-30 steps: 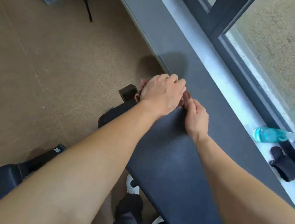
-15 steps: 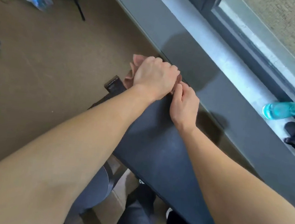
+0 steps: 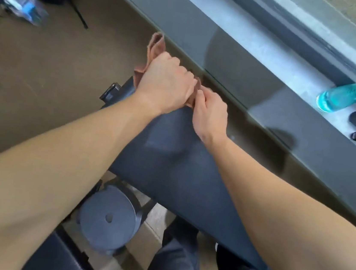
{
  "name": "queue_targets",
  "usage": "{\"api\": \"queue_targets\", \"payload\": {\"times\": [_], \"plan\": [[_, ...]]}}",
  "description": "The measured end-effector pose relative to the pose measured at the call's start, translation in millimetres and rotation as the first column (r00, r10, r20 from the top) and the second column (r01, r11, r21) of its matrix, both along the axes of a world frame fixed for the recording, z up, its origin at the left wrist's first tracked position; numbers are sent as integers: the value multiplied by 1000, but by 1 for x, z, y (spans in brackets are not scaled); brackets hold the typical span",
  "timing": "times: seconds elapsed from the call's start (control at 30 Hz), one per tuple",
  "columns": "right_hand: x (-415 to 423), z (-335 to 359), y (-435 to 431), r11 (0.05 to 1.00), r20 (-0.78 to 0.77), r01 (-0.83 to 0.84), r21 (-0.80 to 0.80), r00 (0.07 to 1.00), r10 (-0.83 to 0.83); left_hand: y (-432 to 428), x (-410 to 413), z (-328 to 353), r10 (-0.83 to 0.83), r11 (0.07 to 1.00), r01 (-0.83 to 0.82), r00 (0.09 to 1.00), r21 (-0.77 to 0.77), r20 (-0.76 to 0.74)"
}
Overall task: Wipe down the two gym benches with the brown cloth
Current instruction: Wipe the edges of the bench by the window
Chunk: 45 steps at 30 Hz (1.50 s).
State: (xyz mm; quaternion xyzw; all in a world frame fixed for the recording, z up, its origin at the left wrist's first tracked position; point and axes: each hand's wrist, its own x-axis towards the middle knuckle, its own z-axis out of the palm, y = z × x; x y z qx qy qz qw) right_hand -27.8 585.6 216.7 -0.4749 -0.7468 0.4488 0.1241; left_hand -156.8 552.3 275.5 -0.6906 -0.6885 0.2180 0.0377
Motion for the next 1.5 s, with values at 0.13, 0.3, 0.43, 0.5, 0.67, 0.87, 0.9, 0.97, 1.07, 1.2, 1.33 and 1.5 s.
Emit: {"api": "queue_targets", "payload": {"times": [0.13, 0.3, 0.43, 0.5, 0.67, 0.87, 0.9, 0.97, 1.07, 1.2, 1.33, 1.5], "plan": [[19, -15, -5, 997, -24, 0, 78, 1000, 2, -3, 16, -19, 86, 990, -90, 995, 109, 40], [115, -70, -11, 995, 136, 6, 96, 991, -19, 4, 114, -76, 14, 1000, -11, 988, -17, 154], [172, -89, -13, 999, 284, 14, 35, 959, -23, -4, 159, -101, -82, 988, 111, 967, -110, 240], [161, -80, -13, 997, 254, -33, 73, 967, 13, -7, 142, -95, -186, 978, 202, 958, -52, 220], [83, -49, -14, 986, 109, -21, 165, 994, 3, -11, 77, -60, -119, 986, 110, 991, 126, 66], [137, -82, -16, 995, 111, 47, 93, 992, -57, -5, 141, -98, 31, 989, -53, 988, 141, 154], [156, -94, -17, 995, 145, 63, 82, 987, -74, -4, 160, -110, 33, 993, -51, 985, 103, 171], [193, -113, -19, 995, 208, 82, 55, 974, -92, -4, 195, -132, 23, 998, -34, 978, 48, 208], [225, -122, -18, 996, 291, 85, 25, 952, -89, -8, 224, -149, -73, 997, 76, 966, -3, 247], [200, -106, -20, 994, 277, 42, 97, 959, -68, -10, 184, -128, -260, 966, 256, 953, 42, 156], [154, -84, -22, 988, 160, -12, 156, 987, -13, -8, 139, -101, -182, 972, 166, 980, 169, 82], [195, -111, -28, 994, 139, 62, 90, 988, -74, -7, 196, -130, -21, 988, -2, 989, 152, 150]]}}
